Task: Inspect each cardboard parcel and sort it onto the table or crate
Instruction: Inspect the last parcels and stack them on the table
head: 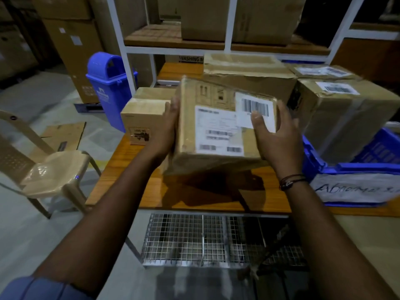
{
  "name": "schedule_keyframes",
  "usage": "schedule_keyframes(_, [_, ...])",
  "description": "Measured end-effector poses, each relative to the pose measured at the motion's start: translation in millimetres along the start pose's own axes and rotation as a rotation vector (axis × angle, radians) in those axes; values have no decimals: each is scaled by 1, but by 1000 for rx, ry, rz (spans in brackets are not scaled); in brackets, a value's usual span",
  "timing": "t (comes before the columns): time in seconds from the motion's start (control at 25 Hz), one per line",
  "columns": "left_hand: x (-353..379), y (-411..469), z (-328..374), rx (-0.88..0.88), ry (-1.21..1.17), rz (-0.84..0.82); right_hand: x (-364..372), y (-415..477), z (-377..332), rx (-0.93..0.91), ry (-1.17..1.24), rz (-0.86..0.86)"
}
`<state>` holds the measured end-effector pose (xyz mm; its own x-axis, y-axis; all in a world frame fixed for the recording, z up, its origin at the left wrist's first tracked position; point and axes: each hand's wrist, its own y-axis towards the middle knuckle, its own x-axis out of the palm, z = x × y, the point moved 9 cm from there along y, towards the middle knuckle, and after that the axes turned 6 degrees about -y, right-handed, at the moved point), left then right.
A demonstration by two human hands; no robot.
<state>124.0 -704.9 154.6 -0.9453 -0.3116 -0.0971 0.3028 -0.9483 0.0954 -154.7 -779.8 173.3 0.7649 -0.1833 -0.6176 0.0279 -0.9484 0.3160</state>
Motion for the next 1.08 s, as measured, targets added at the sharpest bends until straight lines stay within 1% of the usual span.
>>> schedule_keyframes(0.04, [2,-4,12,21,-134,-17,-7,-4,-15,-54,-132,56])
schedule_keyframes(0.08, [1,-6,22,46,-139,7,-10,-10,-28,-104,-260,103])
schedule_keyframes(0.12, [1,-8,31,63,-17,50,-9,-14,-35,-140,-354,129])
schedule_keyframes(0.16, [1,-8,36,79,182,100,-4,-16,-39,-158,-422,132])
schedule_keyframes(0.24, [13,-14,47,142,670,200,7,-13,-46,-158,-501,77])
schedule_keyframes(0.28, [24,-19,52,204,863,221,15,-11,-53,-182,-537,40])
schedule_keyframes(0.32, [31,-20,54,243,986,227,23,-10,-63,-231,-578,9])
schedule_keyframes(0.36, [34,-18,53,250,1047,224,33,-10,-74,-303,-615,-14])
schedule_keyframes(0.44, [29,-13,51,239,1094,241,53,-12,-92,-435,-662,-59])
schedule_keyframes(0.48, [26,-11,50,232,1108,251,59,-12,-95,-465,-677,-75])
schedule_keyframes(0.64, [28,-6,50,219,1118,257,64,-6,-92,-454,-717,-73])
schedule_keyframes(0.8, [26,-6,50,235,1113,255,62,-6,-93,-482,-713,-123])
schedule_keyframes(0.88, [22,-2,49,240,1093,239,52,0,-85,-441,-709,-122])
schedule_keyframes(1.0, [19,4,47,243,1048,199,37,7,-68,-313,-714,-74])
schedule_keyframes(1.08, [19,5,52,260,933,187,34,9,-64,-252,-635,-110])
